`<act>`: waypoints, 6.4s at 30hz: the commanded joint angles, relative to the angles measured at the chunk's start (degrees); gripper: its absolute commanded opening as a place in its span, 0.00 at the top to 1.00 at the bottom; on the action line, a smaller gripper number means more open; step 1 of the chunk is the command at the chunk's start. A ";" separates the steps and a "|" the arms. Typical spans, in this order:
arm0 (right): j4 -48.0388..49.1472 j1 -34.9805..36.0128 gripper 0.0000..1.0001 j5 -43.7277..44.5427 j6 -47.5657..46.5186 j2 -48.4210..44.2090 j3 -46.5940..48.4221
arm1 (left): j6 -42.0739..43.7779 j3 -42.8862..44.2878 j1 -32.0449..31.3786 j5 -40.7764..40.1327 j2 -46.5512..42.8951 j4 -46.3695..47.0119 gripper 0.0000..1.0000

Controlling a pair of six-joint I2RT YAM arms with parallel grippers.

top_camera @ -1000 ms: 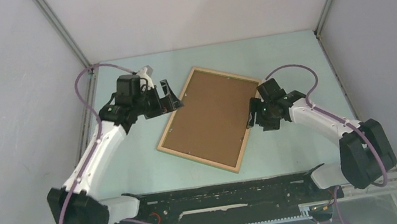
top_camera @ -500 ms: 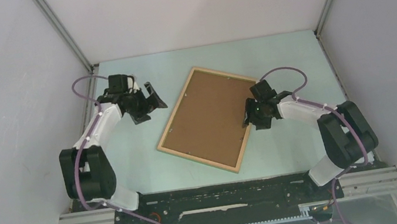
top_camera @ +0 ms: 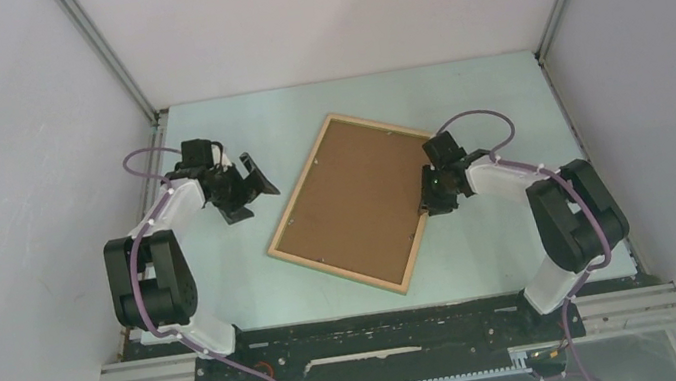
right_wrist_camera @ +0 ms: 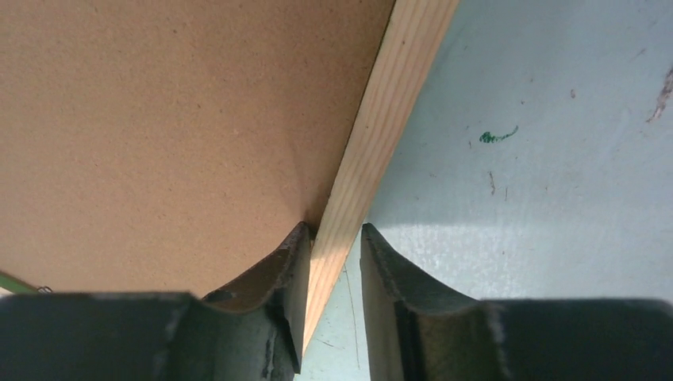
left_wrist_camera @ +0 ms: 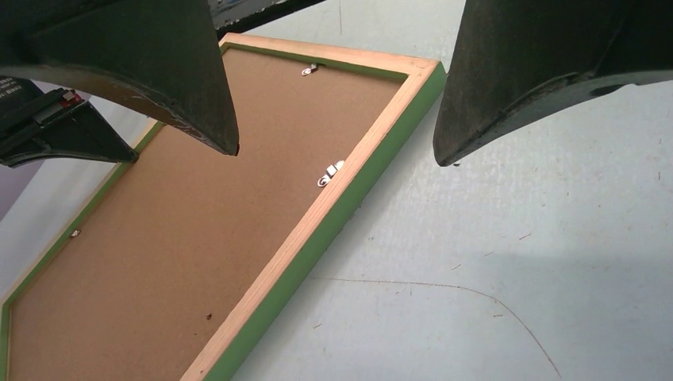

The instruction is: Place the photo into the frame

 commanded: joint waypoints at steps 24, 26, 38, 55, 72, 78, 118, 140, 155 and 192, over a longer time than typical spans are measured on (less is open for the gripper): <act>3.82 -7.11 0.96 2.31 -8.11 -0.78 -3.33 | 10.45 9.25 -11.08 -11.62 0.26 -10.71 0.00; 3.73 -7.10 0.96 2.88 -8.06 -1.01 -3.55 | 11.88 8.22 -11.23 -13.61 0.39 -10.67 0.00; 3.91 -7.17 0.96 1.37 -8.35 -1.03 -3.64 | 15.30 5.51 -17.69 -15.58 2.40 -12.66 0.00; 4.13 -6.27 0.97 0.05 -8.89 -1.21 -3.60 | 14.51 6.61 -22.22 -22.53 10.03 -14.27 0.23; 4.53 -5.98 0.97 -0.74 -9.15 -0.59 -3.60 | 12.07 10.87 -19.50 -16.83 13.50 -12.33 0.28; 4.61 -5.80 0.98 -0.50 -9.15 -0.61 -3.60 | 10.32 11.86 -18.98 -18.22 13.50 -11.04 0.35; 4.83 -5.14 0.98 0.64 -9.26 -0.61 -3.60 | 11.84 12.02 -17.22 -20.11 4.09 -13.66 0.21; -6.36 -8.79 1.00 -6.25 -4.12 -7.16 -0.26 | -8.86 -14.38 -33.35 -2.10 -29.04 21.51 0.04; -12.00 -9.39 1.00 -12.41 0.32 -12.96 4.18 | 16.00 -30.70 -65.76 -26.14 -37.42 35.87 0.04; -20.65 -8.72 0.80 -7.23 -1.50 -14.41 6.45 | 39.57 -32.90 -96.62 -69.45 -20.81 52.07 0.04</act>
